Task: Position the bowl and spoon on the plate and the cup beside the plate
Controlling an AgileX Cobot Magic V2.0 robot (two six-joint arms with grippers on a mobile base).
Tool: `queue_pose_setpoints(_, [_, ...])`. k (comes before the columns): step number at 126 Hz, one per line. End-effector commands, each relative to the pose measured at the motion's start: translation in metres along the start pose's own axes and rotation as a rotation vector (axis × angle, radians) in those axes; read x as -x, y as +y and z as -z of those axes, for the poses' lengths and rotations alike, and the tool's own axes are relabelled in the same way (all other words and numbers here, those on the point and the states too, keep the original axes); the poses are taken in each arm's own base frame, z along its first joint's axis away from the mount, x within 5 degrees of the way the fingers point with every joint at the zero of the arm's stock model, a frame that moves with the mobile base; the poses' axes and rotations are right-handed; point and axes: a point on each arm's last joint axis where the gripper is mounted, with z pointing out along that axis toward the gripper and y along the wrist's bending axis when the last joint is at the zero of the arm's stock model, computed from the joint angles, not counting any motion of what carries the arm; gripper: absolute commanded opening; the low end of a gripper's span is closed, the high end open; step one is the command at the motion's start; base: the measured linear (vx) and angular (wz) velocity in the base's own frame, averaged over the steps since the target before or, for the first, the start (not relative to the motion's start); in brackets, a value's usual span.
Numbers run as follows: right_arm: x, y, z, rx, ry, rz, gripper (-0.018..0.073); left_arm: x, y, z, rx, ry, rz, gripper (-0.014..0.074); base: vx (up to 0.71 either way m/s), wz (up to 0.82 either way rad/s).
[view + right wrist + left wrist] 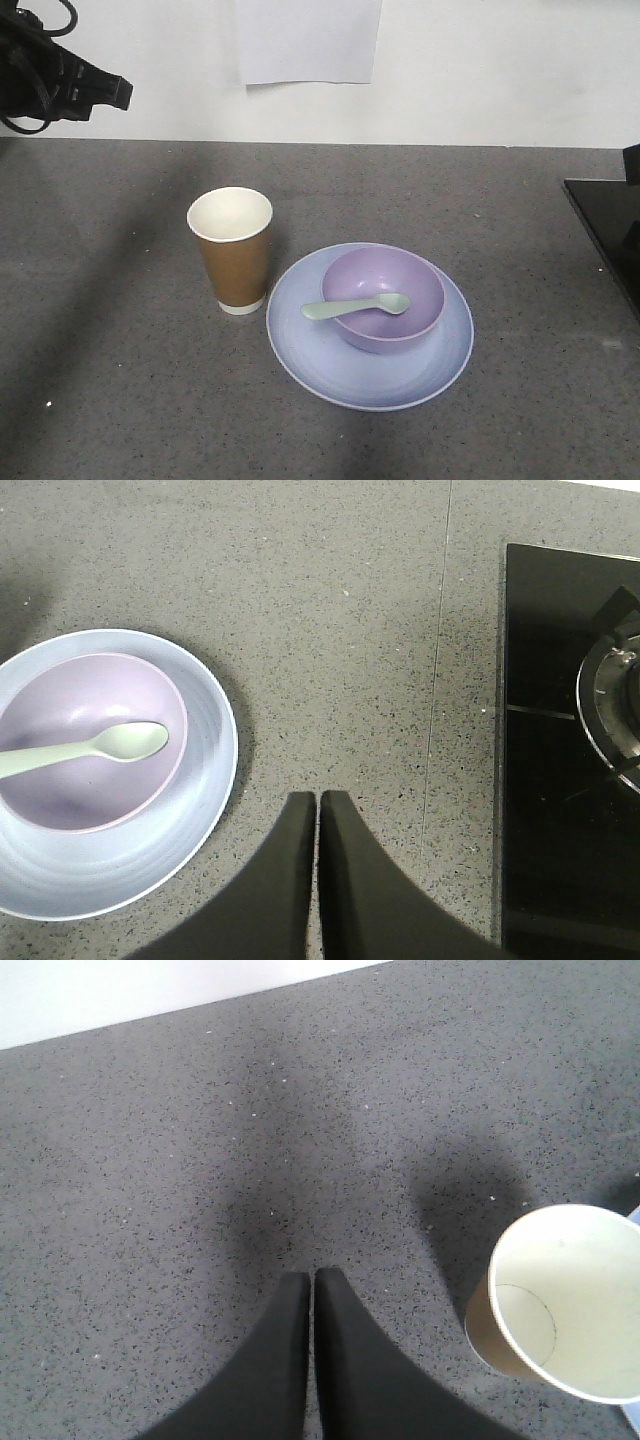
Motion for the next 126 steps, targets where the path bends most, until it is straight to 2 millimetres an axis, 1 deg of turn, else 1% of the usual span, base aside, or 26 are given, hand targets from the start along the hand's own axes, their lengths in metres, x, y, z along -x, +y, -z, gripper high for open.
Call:
queue_pose_setpoints(1, [0.008,-0.002,0.012,-0.006,-0.097,0.003,-0.0001,0.007,0.002,0.026,-0.004,-0.103,0.017,-0.0008,0.0,0.0])
queue_pose_setpoints(107, [0.008,-0.002,0.012,-0.006,-0.097,0.003,-0.0001,0.008,0.003,0.024,0.008,-0.104,0.009,-0.0008,0.0,0.0])
queue_pose_setpoints(113, [0.008,-0.002,0.012,-0.006,-0.097,0.003,-0.0001,0.009,0.005,0.027,0.027,-0.126,-0.003,-0.0008,0.0,0.0])
queue_pose_setpoints(123, [0.008,-0.002,0.012,-0.006,-0.097,0.003,-0.0001,0.008,0.006,0.04,0.038,-0.16,-0.007,-0.0008,0.0,0.0])
queue_pose_setpoints(126, [0.008,-0.002,0.012,-0.006,-0.098,0.003,-0.0001,0.007,0.007,0.047,0.035,-0.175,-0.004,-0.0008,0.0,0.0])
